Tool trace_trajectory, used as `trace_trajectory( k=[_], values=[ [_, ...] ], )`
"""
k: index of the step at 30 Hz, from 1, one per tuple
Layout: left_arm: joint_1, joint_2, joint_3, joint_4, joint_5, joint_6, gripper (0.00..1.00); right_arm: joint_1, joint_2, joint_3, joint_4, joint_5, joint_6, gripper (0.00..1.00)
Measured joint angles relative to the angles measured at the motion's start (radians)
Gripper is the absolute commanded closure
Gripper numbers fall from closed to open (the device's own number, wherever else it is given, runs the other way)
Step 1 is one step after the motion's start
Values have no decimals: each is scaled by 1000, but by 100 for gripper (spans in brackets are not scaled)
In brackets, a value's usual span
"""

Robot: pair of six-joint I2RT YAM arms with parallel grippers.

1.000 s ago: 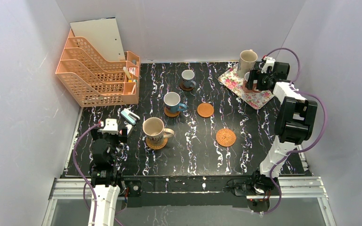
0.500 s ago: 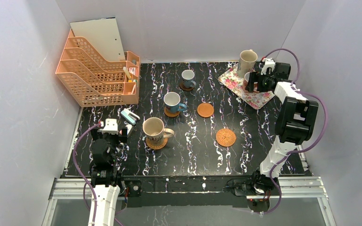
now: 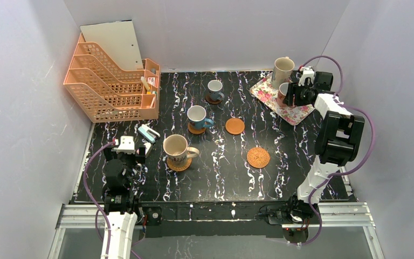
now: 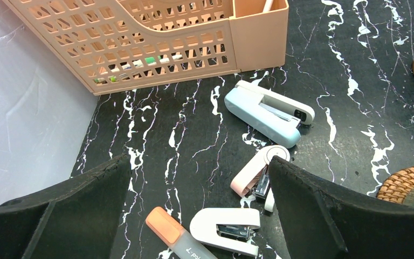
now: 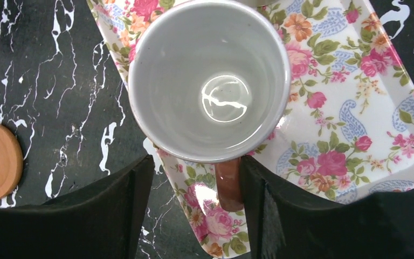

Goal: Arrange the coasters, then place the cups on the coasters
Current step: Move the cup to the tray, then pick up the cup from the tray.

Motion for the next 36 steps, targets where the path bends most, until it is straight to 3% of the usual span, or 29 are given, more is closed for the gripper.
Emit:
trace_trajectory(
  k=[14,36],
  values=[
    [0,0,0,0,-4,0,3,14,-8,-34,104,72,26,42],
    [0,0,0,0,-10,0,3,22,-8,-40,107,84,17,51]
  ],
)
